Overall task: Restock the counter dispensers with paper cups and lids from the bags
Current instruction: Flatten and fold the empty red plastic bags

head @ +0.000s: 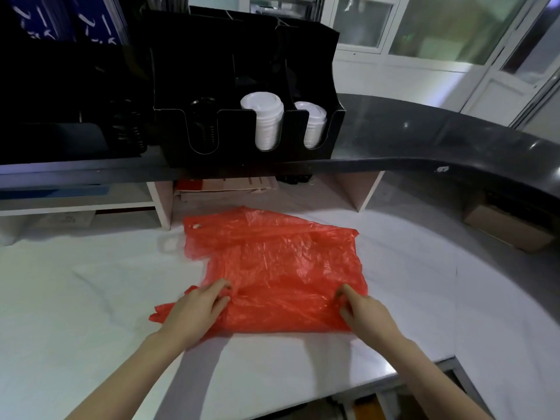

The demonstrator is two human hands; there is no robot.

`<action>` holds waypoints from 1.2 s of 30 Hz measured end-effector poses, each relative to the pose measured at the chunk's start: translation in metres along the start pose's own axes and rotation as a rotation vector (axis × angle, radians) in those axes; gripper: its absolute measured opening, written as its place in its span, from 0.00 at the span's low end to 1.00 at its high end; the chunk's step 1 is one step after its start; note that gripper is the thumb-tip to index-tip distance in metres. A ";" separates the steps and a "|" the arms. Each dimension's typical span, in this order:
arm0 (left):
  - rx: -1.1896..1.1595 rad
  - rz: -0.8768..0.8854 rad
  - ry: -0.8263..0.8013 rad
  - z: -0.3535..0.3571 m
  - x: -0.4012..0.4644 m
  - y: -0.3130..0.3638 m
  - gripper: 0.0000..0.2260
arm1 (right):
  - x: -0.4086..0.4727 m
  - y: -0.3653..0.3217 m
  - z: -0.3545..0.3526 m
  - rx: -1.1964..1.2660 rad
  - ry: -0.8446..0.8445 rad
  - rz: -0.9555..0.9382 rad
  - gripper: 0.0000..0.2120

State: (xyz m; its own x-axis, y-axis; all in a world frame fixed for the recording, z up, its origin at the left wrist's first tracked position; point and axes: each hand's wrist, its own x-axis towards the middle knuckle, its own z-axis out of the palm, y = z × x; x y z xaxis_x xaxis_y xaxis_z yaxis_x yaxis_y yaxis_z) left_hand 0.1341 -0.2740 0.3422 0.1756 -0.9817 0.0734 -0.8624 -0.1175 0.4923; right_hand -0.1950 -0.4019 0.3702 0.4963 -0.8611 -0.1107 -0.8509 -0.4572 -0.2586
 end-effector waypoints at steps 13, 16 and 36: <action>0.271 0.237 0.158 0.054 0.000 0.031 0.21 | 0.027 0.005 0.014 -0.264 0.289 -0.008 0.10; 0.186 0.136 0.197 0.055 0.004 0.026 0.17 | 0.002 0.007 0.024 -0.117 0.347 -0.182 0.18; 0.199 0.100 0.464 0.034 0.037 0.042 0.12 | 0.024 0.011 0.013 -0.165 0.171 -0.055 0.12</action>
State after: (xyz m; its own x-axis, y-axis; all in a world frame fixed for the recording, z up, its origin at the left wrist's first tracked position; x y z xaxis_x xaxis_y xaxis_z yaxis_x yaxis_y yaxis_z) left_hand 0.0882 -0.3208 0.3364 0.2404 -0.8250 0.5115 -0.9517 -0.0967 0.2914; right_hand -0.1902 -0.4247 0.3522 0.5186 -0.8524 0.0671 -0.8468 -0.5228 -0.0979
